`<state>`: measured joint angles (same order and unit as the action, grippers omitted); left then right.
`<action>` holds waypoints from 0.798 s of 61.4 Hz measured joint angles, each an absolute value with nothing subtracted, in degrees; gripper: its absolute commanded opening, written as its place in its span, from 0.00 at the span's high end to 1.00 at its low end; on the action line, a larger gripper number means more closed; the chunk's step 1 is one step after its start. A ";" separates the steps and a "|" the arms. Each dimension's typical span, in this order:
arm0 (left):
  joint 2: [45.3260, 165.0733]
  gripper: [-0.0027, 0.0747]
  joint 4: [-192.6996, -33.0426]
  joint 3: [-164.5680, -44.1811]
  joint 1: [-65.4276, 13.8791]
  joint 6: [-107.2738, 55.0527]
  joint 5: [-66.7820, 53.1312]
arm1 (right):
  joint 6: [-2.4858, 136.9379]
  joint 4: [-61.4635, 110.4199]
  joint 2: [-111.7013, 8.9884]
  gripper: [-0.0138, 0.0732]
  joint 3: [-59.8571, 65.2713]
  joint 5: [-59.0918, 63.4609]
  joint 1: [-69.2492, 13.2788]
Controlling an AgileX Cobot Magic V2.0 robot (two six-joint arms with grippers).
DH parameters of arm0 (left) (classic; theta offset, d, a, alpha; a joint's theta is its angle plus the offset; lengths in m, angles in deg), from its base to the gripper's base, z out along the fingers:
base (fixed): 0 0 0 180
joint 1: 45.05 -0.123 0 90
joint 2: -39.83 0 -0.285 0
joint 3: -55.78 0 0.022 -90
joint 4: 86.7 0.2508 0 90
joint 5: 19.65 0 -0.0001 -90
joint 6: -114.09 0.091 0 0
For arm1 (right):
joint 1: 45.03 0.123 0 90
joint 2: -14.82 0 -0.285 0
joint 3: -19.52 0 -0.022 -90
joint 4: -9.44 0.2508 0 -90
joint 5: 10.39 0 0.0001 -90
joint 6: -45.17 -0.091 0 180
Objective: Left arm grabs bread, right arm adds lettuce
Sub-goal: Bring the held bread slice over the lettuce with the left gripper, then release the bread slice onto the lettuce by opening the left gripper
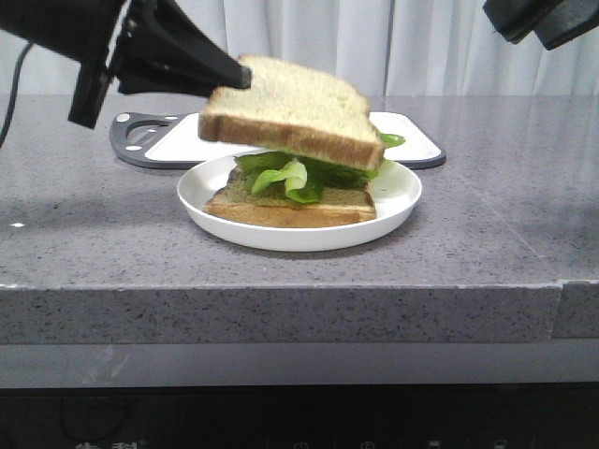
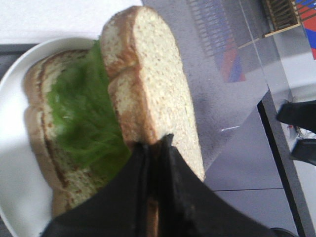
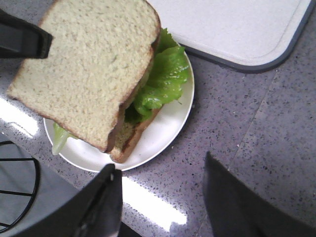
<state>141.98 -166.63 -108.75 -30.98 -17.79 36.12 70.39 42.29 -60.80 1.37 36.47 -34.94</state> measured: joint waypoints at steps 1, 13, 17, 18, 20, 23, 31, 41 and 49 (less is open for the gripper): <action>142.25 0.99 -166.63 -108.75 -30.98 -17.79 36.12 | 70.39 42.29 -60.80 0.38 1.37 36.47 -34.94; 143.80 0.93 -166.81 -108.75 -30.98 -17.79 36.12 | 70.39 42.07 -60.80 0.38 1.37 36.47 -34.94; 143.80 0.80 -166.90 -108.88 -30.98 -17.79 36.12 | 70.39 42.07 -60.80 0.38 1.37 36.47 -34.94; 143.80 0.77 -166.90 -108.88 -30.98 -17.79 36.12 | 70.39 42.07 -60.80 0.38 1.37 36.47 -34.94; 143.80 0.70 -166.90 -108.88 -30.98 -17.79 36.22 | 70.39 42.07 -60.80 0.38 1.37 36.47 -34.94; 143.80 0.57 -166.94 -108.88 -30.98 -17.79 36.22 | 70.39 42.03 -60.80 0.38 1.37 36.47 -34.94; 143.80 0.38 -167.03 -108.92 -30.98 -17.79 36.34 | 70.39 41.89 -60.80 0.38 1.37 36.47 -34.94; 143.80 0.37 -166.92 -109.05 -30.98 -17.79 37.16 | 70.39 41.17 -60.40 0.38 1.37 36.74 -34.94; 142.21 0.37 -164.81 -109.19 -31.21 -18.74 38.22 | 70.39 40.65 -58.97 0.38 1.37 38.01 -34.94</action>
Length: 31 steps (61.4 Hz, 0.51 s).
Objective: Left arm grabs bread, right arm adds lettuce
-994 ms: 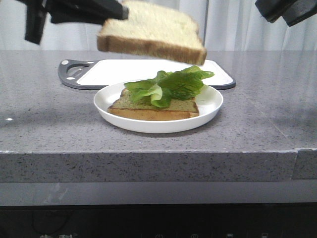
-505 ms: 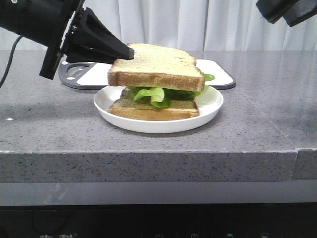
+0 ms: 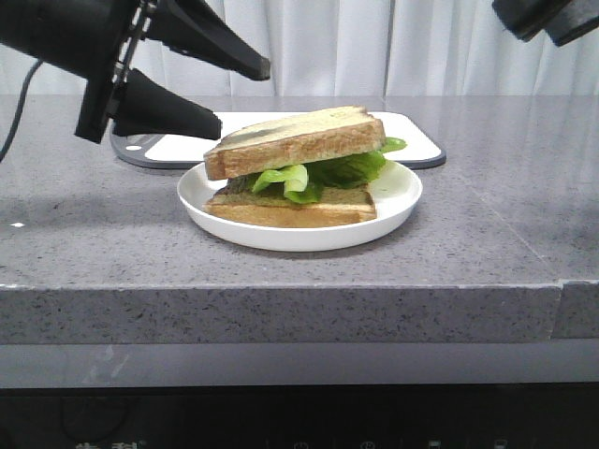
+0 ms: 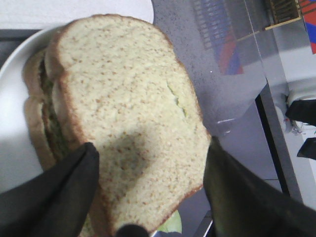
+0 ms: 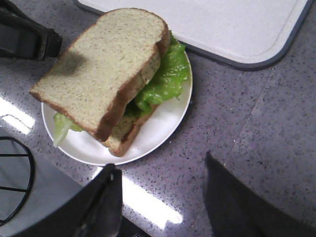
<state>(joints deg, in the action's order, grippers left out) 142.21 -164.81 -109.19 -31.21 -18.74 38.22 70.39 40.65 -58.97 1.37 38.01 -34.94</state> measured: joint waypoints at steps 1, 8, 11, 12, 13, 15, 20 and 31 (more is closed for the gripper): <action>141.89 0.37 -164.20 -109.19 -31.36 -19.11 38.22 | 70.39 40.50 -58.74 0.38 1.37 38.23 -34.94; 138.57 0.37 -156.66 -109.28 -32.30 -22.96 38.14 | 69.96 38.88 -56.77 0.38 1.37 40.18 -34.94; 137.10 0.37 -153.09 -109.28 -32.77 -24.88 37.85 | 69.12 37.95 -55.69 0.38 1.37 41.01 -34.94; 136.32 0.37 -151.28 -109.28 -33.06 -25.84 37.61 | 68.60 37.45 -55.19 0.38 1.37 41.43 -34.94; 135.51 0.37 -149.55 -109.28 -33.20 -26.83 37.49 | 68.15 36.95 -54.67 0.38 1.37 41.84 -34.94; 134.38 0.37 -147.30 -109.28 -33.61 -28.14 37.22 | 67.22 36.15 -53.95 0.38 1.37 42.28 -34.94; 130.64 0.37 -141.00 -109.28 -34.64 -31.63 37.00 | 64.79 33.43 -51.73 0.38 1.37 43.50 -34.94; 120.66 0.37 -125.61 -109.28 -35.88 -39.80 36.53 | 56.76 26.27 -46.09 0.38 1.37 45.78 -34.94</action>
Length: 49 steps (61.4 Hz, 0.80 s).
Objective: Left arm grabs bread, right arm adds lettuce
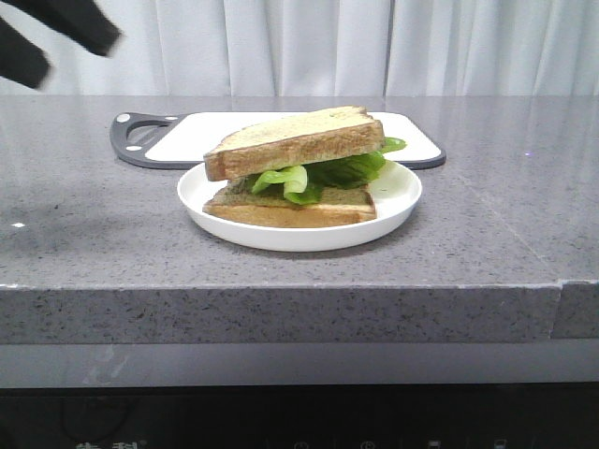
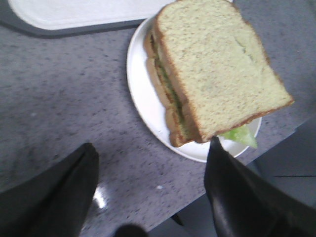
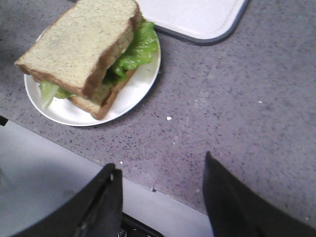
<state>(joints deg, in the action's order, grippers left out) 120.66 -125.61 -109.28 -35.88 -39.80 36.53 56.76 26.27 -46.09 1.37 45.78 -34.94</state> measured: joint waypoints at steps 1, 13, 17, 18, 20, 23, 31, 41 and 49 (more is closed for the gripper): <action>119.78 0.37 -124.27 -109.28 -35.88 -40.99 36.53 | 56.05 25.36 -45.70 0.38 1.37 45.92 -34.94; 106.62 0.37 -104.05 -109.01 -35.88 -54.12 36.98 | 47.46 18.23 -41.22 0.38 1.37 48.27 -34.94; 102.11 0.37 -98.32 -108.17 -35.88 -57.98 37.11 | 46.03 17.15 -39.29 0.38 0.57 48.27 -34.94; 101.11 0.37 -97.21 -107.90 -35.88 -58.69 37.11 | 45.75 16.99 -38.86 0.38 0.27 48.27 -34.94; 99.06 0.37 -94.84 -107.10 -35.88 -59.94 37.21 | 45.17 16.88 -37.98 0.38 -0.42 48.15 -34.94; 94.39 0.37 -91.93 -105.47 -35.88 -62.05 37.25 | 45.17 16.78 -36.11 0.38 -2.09 47.77 -34.94; 85.48 0.37 -89.64 -100.97 -35.88 -63.40 36.81 | 44.86 16.43 -31.32 0.38 -6.68 45.90 -34.94; 75.66 0.37 -89.29 -93.78 -35.88 -63.87 33.95 | 44.86 16.08 -25.74 0.38 -11.78 43.23 -34.94; 70.60 0.42 -89.29 -87.87 -35.88 -63.87 30.23 | 44.86 15.67 -22.55 0.43 -15.02 41.58 -34.94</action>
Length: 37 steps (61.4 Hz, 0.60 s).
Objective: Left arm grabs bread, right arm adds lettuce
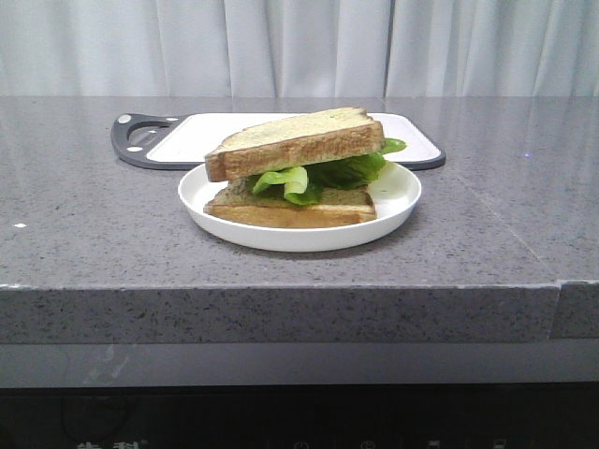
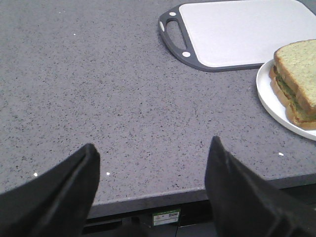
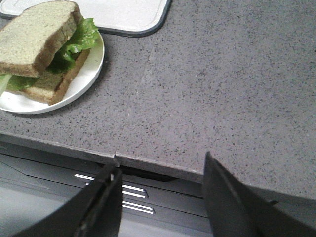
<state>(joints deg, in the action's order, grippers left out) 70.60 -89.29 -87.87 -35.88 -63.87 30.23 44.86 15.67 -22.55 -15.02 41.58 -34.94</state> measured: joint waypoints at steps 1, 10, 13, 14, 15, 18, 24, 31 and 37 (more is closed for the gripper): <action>70.28 0.43 -89.29 -87.06 -35.88 -63.87 29.74 | 44.86 15.64 -22.17 0.45 -15.38 41.44 -34.94; 69.24 0.67 -89.29 -83.03 -35.88 -63.87 24.83 | 44.86 14.95 -21.29 0.69 -16.23 41.32 -34.94; 69.24 0.75 -89.29 -81.90 -35.88 -63.87 23.08 | 44.86 14.95 -21.29 0.77 -16.31 41.32 -34.94; 69.24 0.78 -89.29 -81.67 -35.88 -63.87 22.68 | 44.86 14.95 -21.29 0.79 -16.31 41.32 -34.94; 69.24 0.80 -89.29 -81.45 -35.88 -63.87 22.33 | 44.86 14.88 -21.29 0.82 -16.31 41.22 -34.94; 69.24 0.87 -89.29 -80.80 -35.88 -63.87 21.11 | 44.86 14.88 -21.29 0.88 -16.31 41.22 -34.94; 69.24 0.99 -89.29 -80.25 -35.88 -63.87 19.23 | 44.86 14.88 -21.29 0.98 -16.31 41.22 -34.94; 69.24 0.99 -89.39 -80.17 -35.88 -63.87 18.33 | 44.86 14.88 -21.29 0.98 -16.31 41.22 -34.94; 69.24 0.99 -89.39 -80.17 -35.88 -63.87 18.33 | 44.86 14.88 -21.29 0.98 -16.31 41.09 -34.94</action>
<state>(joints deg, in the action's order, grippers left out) 69.24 -89.39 -80.17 -35.88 -63.87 18.33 44.86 14.88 -21.29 -16.31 41.09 -34.94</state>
